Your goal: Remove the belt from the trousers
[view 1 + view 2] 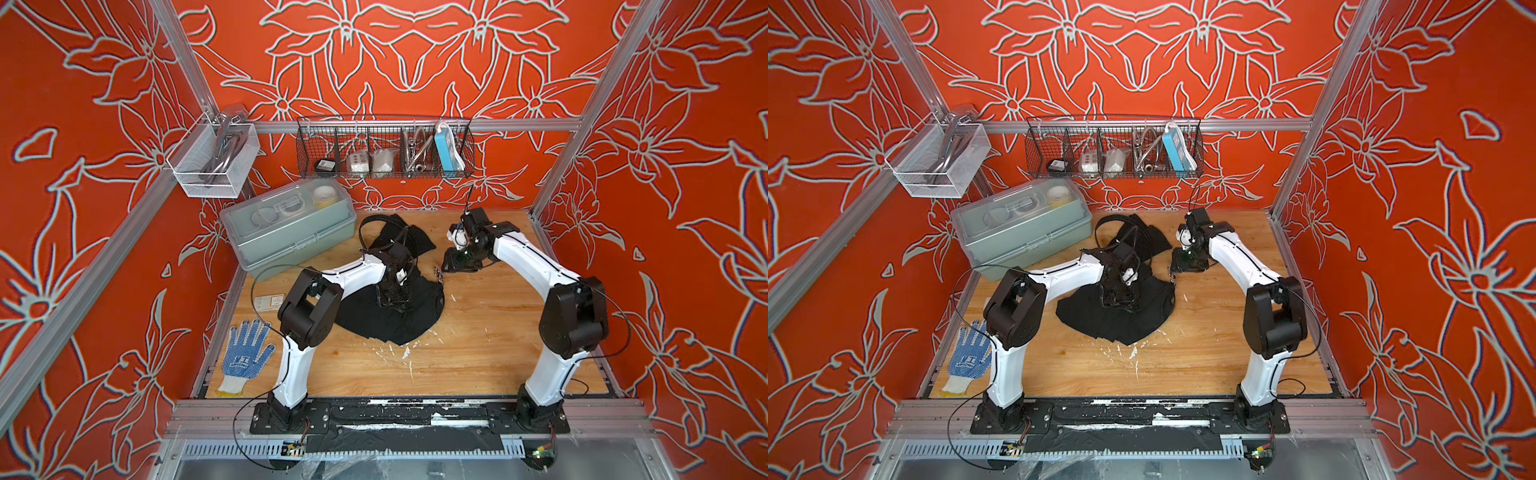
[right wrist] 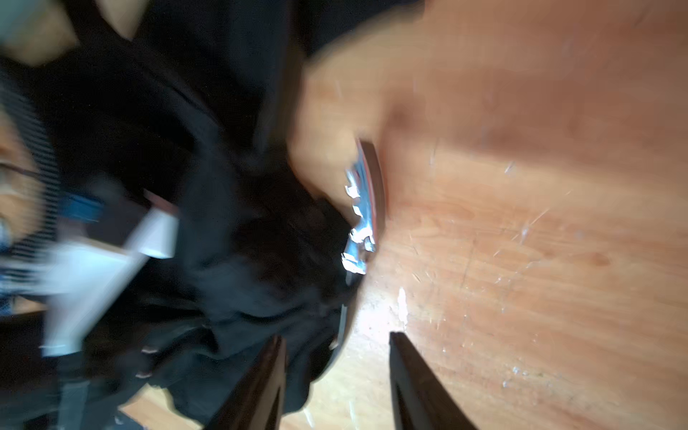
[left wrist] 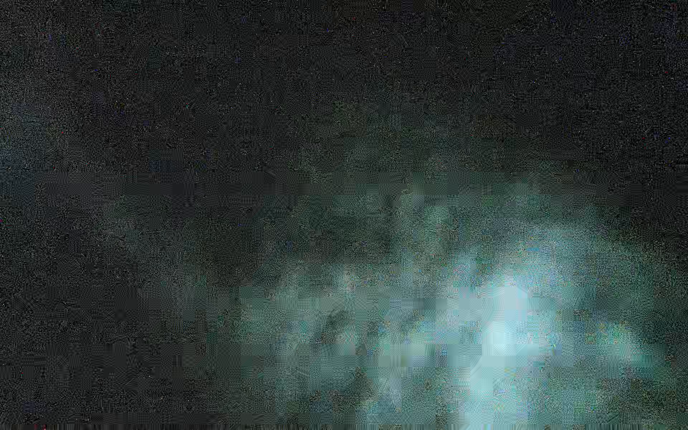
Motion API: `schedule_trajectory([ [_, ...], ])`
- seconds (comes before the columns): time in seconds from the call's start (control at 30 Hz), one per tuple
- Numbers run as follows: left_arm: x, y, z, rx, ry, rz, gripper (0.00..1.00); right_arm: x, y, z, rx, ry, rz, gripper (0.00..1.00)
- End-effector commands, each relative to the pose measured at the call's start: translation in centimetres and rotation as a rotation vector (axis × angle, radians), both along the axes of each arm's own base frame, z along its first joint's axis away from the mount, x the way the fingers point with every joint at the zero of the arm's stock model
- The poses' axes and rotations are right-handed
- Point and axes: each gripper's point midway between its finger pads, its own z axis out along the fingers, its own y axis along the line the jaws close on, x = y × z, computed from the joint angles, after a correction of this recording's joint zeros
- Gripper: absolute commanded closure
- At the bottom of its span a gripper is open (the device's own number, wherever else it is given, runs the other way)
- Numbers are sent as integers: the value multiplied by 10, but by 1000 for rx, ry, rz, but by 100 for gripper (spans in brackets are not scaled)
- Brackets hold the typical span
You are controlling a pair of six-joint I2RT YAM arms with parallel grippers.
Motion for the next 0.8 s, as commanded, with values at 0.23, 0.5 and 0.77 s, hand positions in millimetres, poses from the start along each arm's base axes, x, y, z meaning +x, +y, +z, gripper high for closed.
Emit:
schedule_trajectory([
  [0.23,-14,5,-24,46,74,-13,83,35,18,-16,43,-63,-33,53],
  [0.5,-14,3,-22,43,80,-26,83,45,25,-41,-28,-24,5,55],
  [0.77,-13,-2,-17,16,77,-28,83,36,31,-73,-146,4,76,63],
])
